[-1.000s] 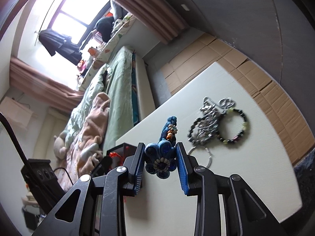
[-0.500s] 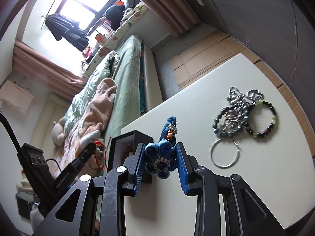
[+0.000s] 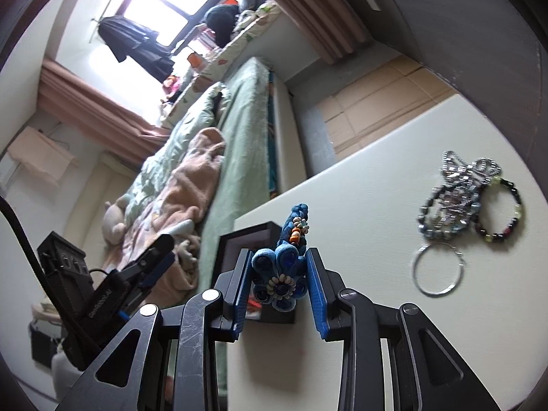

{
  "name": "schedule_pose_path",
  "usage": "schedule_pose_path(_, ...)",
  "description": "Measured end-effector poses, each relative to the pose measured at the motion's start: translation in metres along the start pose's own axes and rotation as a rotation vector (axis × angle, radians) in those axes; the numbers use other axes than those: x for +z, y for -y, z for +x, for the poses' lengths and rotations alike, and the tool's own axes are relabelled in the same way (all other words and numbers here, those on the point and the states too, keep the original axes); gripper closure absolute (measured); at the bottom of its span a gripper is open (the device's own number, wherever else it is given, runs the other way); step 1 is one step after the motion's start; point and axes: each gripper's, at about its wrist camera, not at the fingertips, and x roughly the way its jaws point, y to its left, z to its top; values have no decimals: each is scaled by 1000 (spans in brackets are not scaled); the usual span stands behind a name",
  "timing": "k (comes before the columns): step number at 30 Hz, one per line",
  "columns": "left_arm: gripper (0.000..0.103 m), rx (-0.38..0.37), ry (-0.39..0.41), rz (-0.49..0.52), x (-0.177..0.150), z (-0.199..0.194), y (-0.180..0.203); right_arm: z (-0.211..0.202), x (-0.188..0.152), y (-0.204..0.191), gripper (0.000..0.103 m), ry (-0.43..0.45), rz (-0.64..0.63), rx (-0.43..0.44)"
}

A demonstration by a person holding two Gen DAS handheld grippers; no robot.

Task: Organize jewelry
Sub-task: 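Carry the red bracelet into the box with the left gripper while the right holds the ornament, then lower the blue flower ornament into the black box and open the right gripper, then move both open grippers back over the remaining jewelry pile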

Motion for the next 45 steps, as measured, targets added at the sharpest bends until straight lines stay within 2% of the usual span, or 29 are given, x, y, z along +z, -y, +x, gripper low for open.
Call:
schedule_pose_path(9, 34, 13, 6, -23, 0, -8, -9, 23, -11, -25, 71, -42, -24, 73)
schedule_pose_path(13, 34, 10, 12, -30, 0, -13, -12, 42, -12, -43, 70, -52, -74, 92)
schedule_pose_path(15, 34, 8, 19, -34, 1, -16, -14, 53, -11, -50, 65, -62, -107, 80)
schedule_pose_path(17, 34, 7, 21, -37, 1, -17, -15, 63, -10, -47, 50, -97, -101, 50)
schedule_pose_path(19, 34, 8, 19, -36, 1, -16, -15, 63, -11, -38, 49, -102, -68, 31)
schedule_pose_path(25, 34, 2, 15, -29, 0, -15, -11, 37, -9, -16, 49, -70, -45, -53)
schedule_pose_path(32, 34, -18, 6, -20, -4, -10, 6, -1, 2, 4, 48, -4, 10, -81)
schedule_pose_path(36, 34, -28, -4, -5, -9, -4, 20, -24, 8, 21, 38, 44, 67, -109)
schedule_pose_path(41, 34, -34, -17, 28, -15, 4, 40, -46, 15, 47, 37, 66, 132, -121)
schedule_pose_path(45, 34, -48, -36, 68, -22, 13, 58, -57, 18, 64, 37, 75, 166, -162)
